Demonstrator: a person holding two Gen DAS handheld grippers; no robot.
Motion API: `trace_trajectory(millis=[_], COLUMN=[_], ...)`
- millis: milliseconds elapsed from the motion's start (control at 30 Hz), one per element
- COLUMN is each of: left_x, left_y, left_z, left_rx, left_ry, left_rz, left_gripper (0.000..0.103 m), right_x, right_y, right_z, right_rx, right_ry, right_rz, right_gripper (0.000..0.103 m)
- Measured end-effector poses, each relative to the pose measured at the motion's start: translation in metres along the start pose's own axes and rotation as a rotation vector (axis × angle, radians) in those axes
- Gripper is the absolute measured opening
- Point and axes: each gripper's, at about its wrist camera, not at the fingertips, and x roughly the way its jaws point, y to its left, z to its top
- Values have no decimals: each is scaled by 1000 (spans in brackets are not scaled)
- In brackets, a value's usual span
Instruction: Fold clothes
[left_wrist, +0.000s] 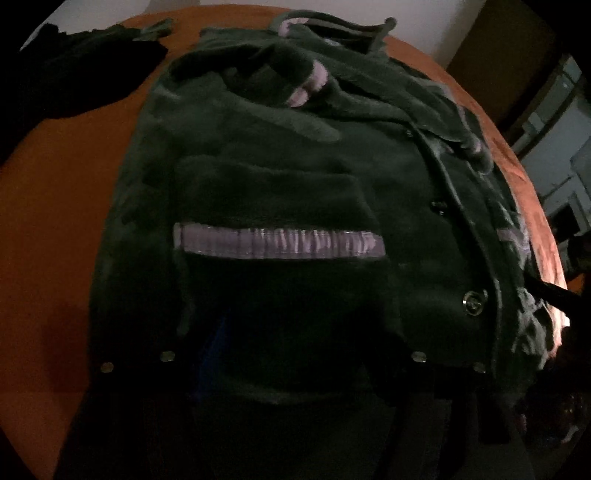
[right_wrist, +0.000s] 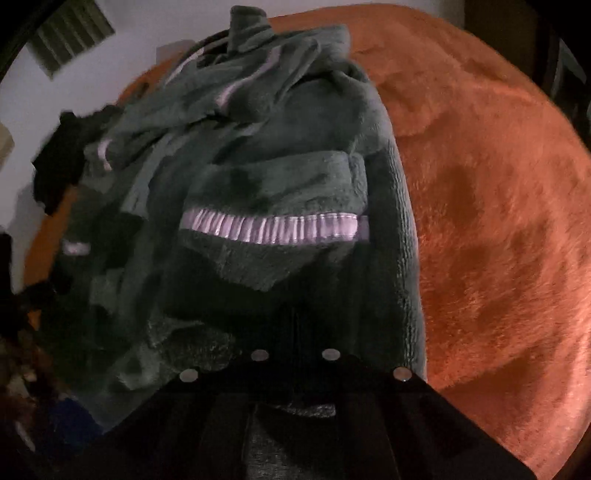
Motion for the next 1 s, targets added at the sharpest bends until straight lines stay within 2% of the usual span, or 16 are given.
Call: trace_trajectory(millis=[133, 200, 233, 267, 367, 433, 467, 533, 567, 600, 667, 767, 833, 933, 1000], left_x=[-2, 6, 12, 19, 33, 25, 18, -4, -15, -27, -47, -68, -71, -65, -59], left_y=[6, 5, -1, -12, -46, -59, -63, -69, -73, -78, -89, -104, -107, -100, -100], left_z=[3, 4, 6, 8, 9, 13, 17, 24, 26, 27, 21, -4, -24, -62, -78], left_rx=[0, 1, 38, 103, 274, 347, 375, 436, 486, 540, 683, 935, 1035, 1110, 1135], left_ry=[14, 22, 34, 61, 123, 113, 113, 106, 108, 111, 97, 50, 36, 58, 48], left_rz=[-34, -37, -22, 3, 199, 228, 212, 149, 133, 120, 111, 98, 101, 83, 94], left_gripper=[77, 90, 96, 102, 102, 102, 102, 102, 102, 102, 102, 102, 102, 102, 102], right_x=[0, 0, 1, 2, 5, 5, 4, -5, -15, -25, -48, -79, -90, -95, -89], right_y=[-11, -14, -15, -16, -10, -1, 3, 16, 25, 35, 56, 84, 96, 102, 100], right_z=[5, 6, 6, 7, 10, 17, 21, 31, 35, 39, 42, 24, 6, -29, -53], right_rx=[26, 34, 36, 31, -24, -96, -134, -227, -300, -374, -545, -832, -982, -1122, -1186], right_ry=[26, 35, 39, 44, 69, 118, 146, 199, 201, 202, 193, 184, 176, 132, 64], right_rz=[59, 75, 80, 81, 59, 20, -1, -56, -77, -97, -124, -122, -116, -89, -117], right_gripper=[0, 0, 0, 0, 0, 1, 1, 6, 18, 36, 57, 65, 68, 69, 69])
